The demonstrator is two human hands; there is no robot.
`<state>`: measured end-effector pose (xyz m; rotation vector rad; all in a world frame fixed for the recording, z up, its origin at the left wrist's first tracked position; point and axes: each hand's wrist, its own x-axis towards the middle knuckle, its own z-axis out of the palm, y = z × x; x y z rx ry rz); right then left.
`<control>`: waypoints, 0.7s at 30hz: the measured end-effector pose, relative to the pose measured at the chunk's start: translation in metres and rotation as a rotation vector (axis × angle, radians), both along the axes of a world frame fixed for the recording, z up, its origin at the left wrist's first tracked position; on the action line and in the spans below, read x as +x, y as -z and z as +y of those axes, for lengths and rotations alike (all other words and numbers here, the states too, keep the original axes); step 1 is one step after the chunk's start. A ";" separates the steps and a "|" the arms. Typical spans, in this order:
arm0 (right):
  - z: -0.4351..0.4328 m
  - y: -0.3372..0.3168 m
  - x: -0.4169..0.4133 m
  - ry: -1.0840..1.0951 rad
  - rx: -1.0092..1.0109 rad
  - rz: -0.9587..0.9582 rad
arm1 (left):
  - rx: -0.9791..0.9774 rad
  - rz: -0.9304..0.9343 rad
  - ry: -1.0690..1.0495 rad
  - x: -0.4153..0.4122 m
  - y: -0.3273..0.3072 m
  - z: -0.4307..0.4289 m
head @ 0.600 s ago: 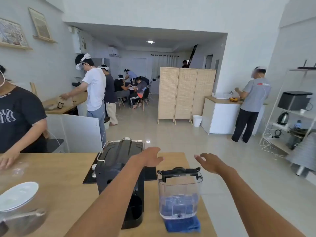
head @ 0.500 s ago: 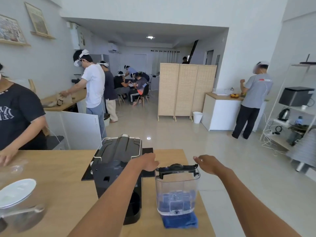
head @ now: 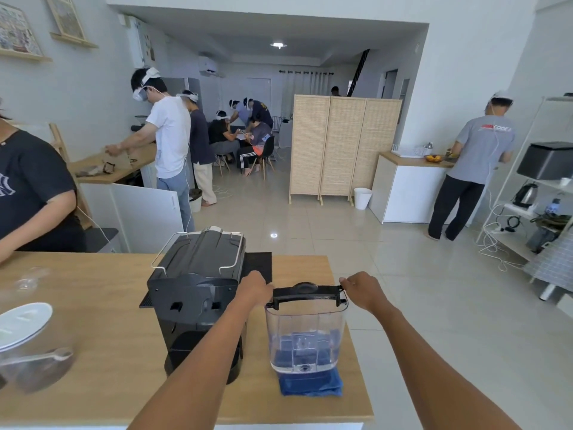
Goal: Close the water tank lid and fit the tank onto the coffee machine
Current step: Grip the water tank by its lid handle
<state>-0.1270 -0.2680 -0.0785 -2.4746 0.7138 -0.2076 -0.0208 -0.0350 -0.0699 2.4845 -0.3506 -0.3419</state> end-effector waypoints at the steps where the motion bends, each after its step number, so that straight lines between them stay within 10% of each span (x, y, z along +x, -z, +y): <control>1: 0.000 0.000 0.001 0.007 0.010 -0.012 | -0.015 -0.006 -0.040 -0.001 0.000 -0.001; 12: -0.005 0.012 -0.003 0.210 0.570 -0.361 | -0.391 -0.011 -0.417 -0.007 0.011 -0.002; 21: -0.011 0.018 -0.007 0.164 0.680 -0.424 | -0.390 -0.037 -0.329 0.002 0.014 0.005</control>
